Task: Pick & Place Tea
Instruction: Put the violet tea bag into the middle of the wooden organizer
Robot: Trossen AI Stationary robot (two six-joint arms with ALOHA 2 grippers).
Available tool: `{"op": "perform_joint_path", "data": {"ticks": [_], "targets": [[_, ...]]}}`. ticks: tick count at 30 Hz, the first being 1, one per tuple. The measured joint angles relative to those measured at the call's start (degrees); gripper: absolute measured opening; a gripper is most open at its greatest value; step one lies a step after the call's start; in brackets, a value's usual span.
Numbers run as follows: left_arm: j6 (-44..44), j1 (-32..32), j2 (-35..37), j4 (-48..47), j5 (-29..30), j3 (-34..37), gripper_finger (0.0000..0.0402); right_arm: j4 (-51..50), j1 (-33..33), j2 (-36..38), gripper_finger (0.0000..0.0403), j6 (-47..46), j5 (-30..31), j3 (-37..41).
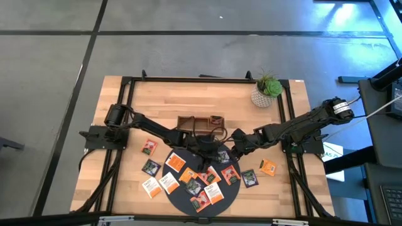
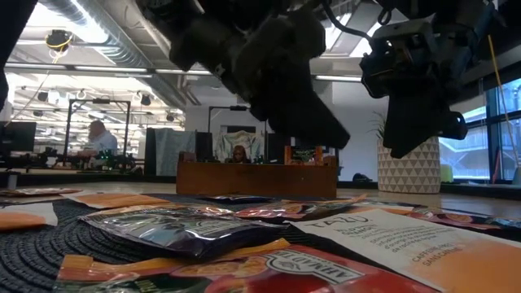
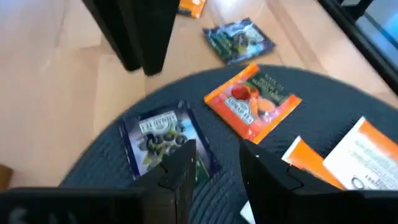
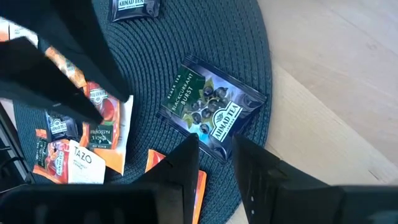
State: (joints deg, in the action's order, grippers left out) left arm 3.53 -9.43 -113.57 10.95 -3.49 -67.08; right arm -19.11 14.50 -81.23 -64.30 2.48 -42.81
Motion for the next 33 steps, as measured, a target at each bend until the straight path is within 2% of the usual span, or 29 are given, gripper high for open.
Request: {"op": "perform_joint_path", "data": {"ticks": [14, 19, 26, 33], "targets": [[1.68, -0.24, -1.89, 0.83, 3.32, -0.01, 0.0118, -0.04, -0.02, 0.0, 0.0102, -1.68, -0.07, 0.0], [1.69, -0.74, -1.89, 0.8, 5.75, -0.01, 0.012, -0.02, 0.0, 0.0, 0.0122, -1.63, -0.07, 0.0], [2.26, -0.77, -1.89, 0.78, 6.15, -0.01, 0.0116, -0.7, -0.02, 0.0, 0.0158, -1.45, -0.07, -0.02], [3.19, -0.77, -2.1, 0.8, 7.05, -0.03, 0.0116, -0.68, -0.02, 0.0, 0.0165, -1.58, -0.14, -0.02]]}}
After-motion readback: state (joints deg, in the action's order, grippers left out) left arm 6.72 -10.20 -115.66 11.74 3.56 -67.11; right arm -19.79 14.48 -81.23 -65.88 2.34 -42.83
